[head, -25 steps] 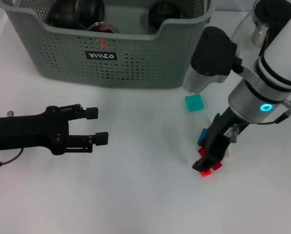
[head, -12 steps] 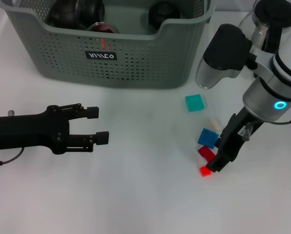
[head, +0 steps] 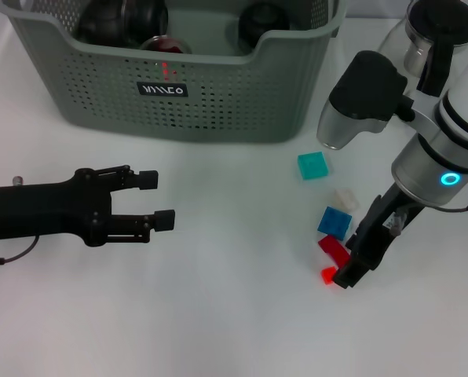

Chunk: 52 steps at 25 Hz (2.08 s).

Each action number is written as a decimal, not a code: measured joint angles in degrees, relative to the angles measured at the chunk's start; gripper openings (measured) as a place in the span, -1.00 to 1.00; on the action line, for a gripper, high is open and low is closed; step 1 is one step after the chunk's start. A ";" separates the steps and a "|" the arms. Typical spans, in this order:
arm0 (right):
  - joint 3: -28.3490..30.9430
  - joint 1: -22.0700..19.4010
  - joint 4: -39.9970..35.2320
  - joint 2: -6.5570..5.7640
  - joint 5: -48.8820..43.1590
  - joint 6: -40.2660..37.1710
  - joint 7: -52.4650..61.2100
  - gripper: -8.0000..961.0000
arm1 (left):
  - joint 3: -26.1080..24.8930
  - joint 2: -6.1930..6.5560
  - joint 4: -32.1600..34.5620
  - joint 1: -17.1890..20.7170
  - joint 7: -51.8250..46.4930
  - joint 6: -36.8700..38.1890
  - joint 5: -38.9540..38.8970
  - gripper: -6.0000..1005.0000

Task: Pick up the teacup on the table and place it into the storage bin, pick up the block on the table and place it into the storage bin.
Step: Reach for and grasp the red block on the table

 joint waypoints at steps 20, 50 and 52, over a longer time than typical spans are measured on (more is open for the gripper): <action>-0.06 3.40 5.89 0.11 1.35 4.64 0.22 0.42 | 0.00 0.00 0.00 -0.03 -0.03 -0.67 0.00 0.71; -5.08 4.19 5.89 -0.01 4.32 7.56 -1.65 0.42 | 0.24 -0.27 -0.18 0.07 -0.09 -1.48 0.00 0.71; -6.81 4.08 5.88 0.16 4.04 8.57 -1.62 0.42 | 0.28 -0.33 -0.18 0.08 -0.10 -1.47 0.00 0.71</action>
